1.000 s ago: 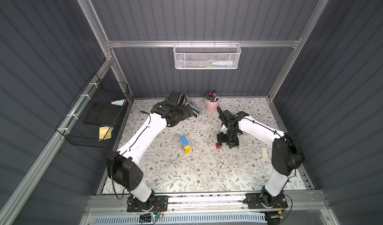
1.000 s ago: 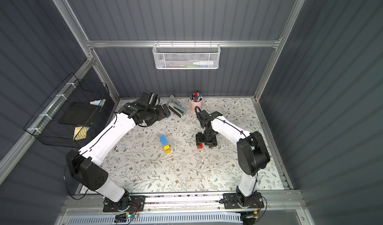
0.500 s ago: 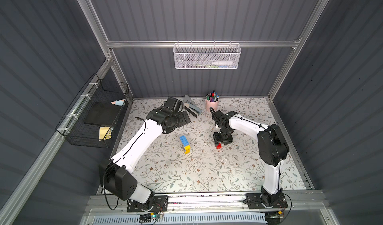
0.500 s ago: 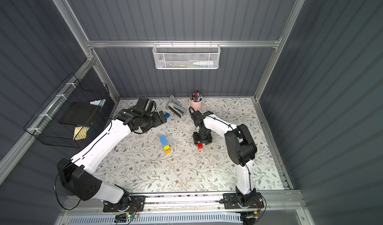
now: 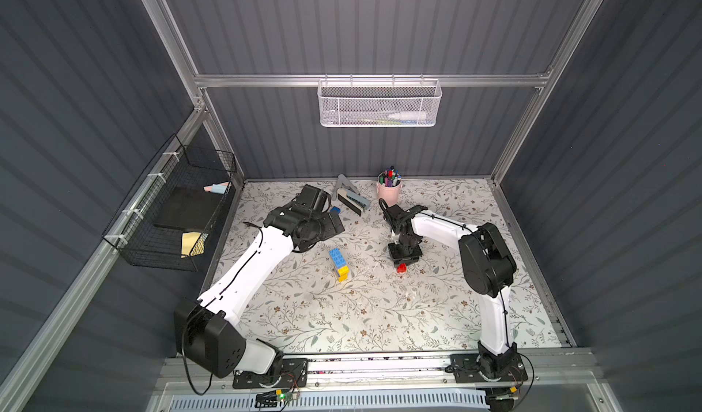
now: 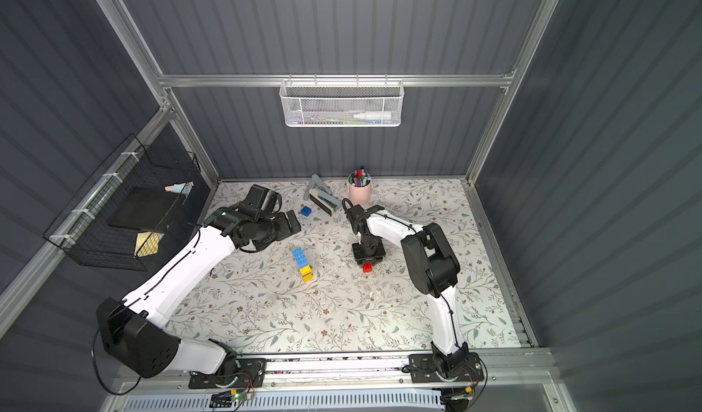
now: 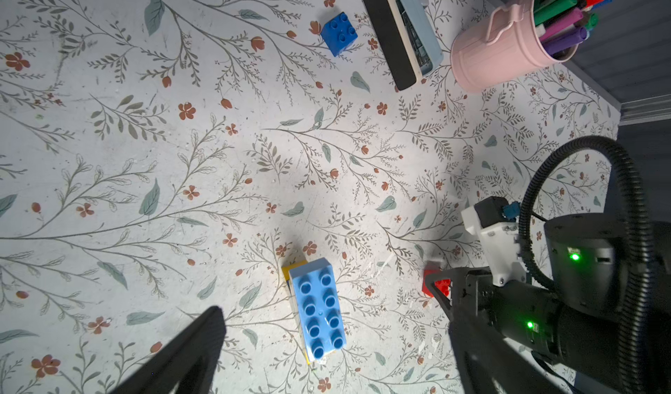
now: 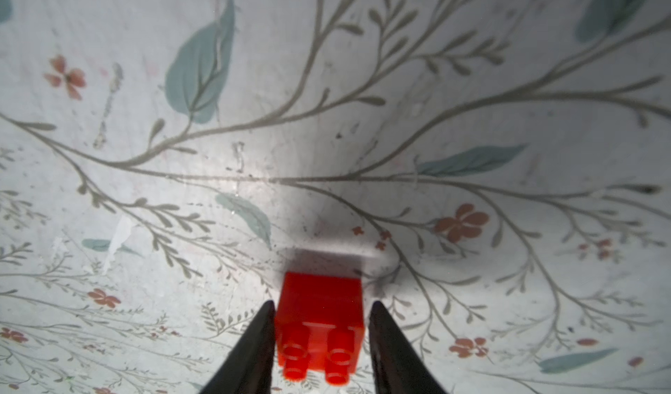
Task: Assemble a spoon with lego
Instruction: Pick up the lego brick from the center of the board, then assemble the lego brick with the lego brick.
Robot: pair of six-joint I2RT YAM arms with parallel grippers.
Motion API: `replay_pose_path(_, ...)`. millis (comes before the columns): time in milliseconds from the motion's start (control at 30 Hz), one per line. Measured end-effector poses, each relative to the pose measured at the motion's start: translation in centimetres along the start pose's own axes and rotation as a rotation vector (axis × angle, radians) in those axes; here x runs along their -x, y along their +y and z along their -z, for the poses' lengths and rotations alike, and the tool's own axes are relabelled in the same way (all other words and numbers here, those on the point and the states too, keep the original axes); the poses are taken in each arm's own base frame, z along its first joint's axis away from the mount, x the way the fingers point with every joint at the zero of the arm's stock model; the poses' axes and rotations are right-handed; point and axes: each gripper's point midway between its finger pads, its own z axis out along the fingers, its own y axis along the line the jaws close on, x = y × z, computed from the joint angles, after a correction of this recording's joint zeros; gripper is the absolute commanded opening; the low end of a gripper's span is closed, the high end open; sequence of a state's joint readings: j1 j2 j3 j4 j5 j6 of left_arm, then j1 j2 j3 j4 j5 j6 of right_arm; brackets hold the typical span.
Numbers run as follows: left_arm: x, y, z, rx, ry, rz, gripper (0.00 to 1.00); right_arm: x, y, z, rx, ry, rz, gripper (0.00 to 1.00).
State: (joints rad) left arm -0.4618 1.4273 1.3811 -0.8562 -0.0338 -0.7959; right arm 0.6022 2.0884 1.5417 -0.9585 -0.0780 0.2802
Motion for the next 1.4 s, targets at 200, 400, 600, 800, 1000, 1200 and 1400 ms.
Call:
replay_pose_path(200, 0.1, 0.2, 0.0, 0.003, -0.003, 0.006, 0.99, 0.0, 0.0, 0.0, -0.002, 0.002, 0.011, 0.23)
replay_pose_path(400, -0.3, 1.3, -0.8, 0.02, 0.017, 0.02, 0.99, -0.6, 0.3, 1.4, 0.001, -0.001, 0.023, 0.2)
replay_pose_path(600, -0.8, 3.7, -3.1, 0.007, 0.067, 0.099, 0.99, -0.4, 6.3, 9.7, 0.114, -0.132, 0.155, 0.2)
replay_pose_path(800, -0.1, 4.1, -3.4, -0.02, 0.065, 0.131, 0.99, -2.9, 15.7, 15.5, 0.259, -0.184, 0.323, 0.19)
replay_pose_path(1000, -1.1, 5.5, -4.6, -0.007, 0.094, 0.155, 0.97, -5.5, 19.1, 14.8, 0.294, -0.088, 0.326, 0.18)
replay_pose_path(1200, -2.4, 7.1, -5.7, 0.02, 0.127, 0.175, 0.96, -6.1, 19.8, 12.9, 0.27, -0.028, 0.312, 0.17)
replay_pose_path(1400, -2.9, 7.6, -5.7, 0.006, 0.133, 0.186, 0.94, -5.0, 20.6, 11.7, 0.253, -0.027, 0.321, 0.16)
